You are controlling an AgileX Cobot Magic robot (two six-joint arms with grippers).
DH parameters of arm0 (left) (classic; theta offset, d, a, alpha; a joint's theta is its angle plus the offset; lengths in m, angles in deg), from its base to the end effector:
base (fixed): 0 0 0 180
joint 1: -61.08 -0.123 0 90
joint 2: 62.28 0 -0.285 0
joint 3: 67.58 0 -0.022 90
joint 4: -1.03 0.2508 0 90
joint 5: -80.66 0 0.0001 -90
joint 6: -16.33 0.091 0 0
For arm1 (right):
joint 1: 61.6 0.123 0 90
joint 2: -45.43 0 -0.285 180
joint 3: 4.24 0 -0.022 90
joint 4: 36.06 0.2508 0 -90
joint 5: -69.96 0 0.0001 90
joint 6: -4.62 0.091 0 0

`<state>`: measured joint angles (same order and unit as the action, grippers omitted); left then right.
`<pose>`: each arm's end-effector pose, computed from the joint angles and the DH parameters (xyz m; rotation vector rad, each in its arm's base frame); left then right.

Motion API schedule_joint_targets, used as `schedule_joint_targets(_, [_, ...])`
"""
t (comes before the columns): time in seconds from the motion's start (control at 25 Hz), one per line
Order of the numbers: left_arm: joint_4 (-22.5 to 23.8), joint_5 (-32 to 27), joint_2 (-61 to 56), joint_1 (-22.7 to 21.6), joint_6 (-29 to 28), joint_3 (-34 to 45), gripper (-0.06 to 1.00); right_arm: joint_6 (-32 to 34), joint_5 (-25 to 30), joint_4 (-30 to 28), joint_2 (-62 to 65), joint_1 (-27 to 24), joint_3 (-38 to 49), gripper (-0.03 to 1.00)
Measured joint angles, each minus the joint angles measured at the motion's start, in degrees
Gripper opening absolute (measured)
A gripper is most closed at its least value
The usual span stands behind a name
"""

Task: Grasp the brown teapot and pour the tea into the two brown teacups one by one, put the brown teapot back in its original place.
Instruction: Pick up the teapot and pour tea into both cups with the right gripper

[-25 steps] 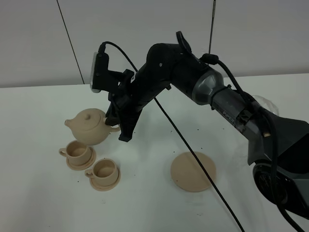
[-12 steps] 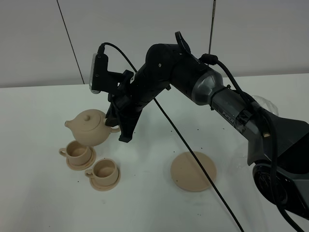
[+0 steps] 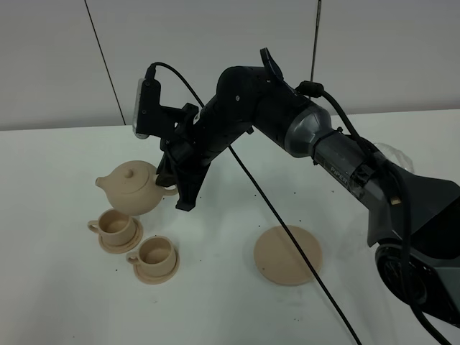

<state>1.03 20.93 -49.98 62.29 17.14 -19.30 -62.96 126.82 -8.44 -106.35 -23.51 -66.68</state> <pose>0.0077 -0.0002 0.2801 0.0370 2.0995 -0.0042 0.4127 0.3684 0.2157 -1.8300 1.6062 0.3915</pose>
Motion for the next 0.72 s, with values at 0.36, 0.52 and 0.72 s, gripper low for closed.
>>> schedule_joint_targets(0.36, [0.0,0.0,0.0,0.0,0.0,0.0,0.23,-0.4,-3.8,-3.8,-0.8,0.5,0.0,0.1])
schedule_joint_targets(0.52, [0.0,0.0,0.0,0.0,0.0,0.0,0.23,-0.5,-4.0,-6.3,-0.8,0.5,0.0,0.1])
schedule_joint_targets(0.72, [0.0,0.0,0.0,0.0,0.0,0.0,0.23,-0.5,-4.0,-9.5,-0.8,0.9,0.0,0.1])
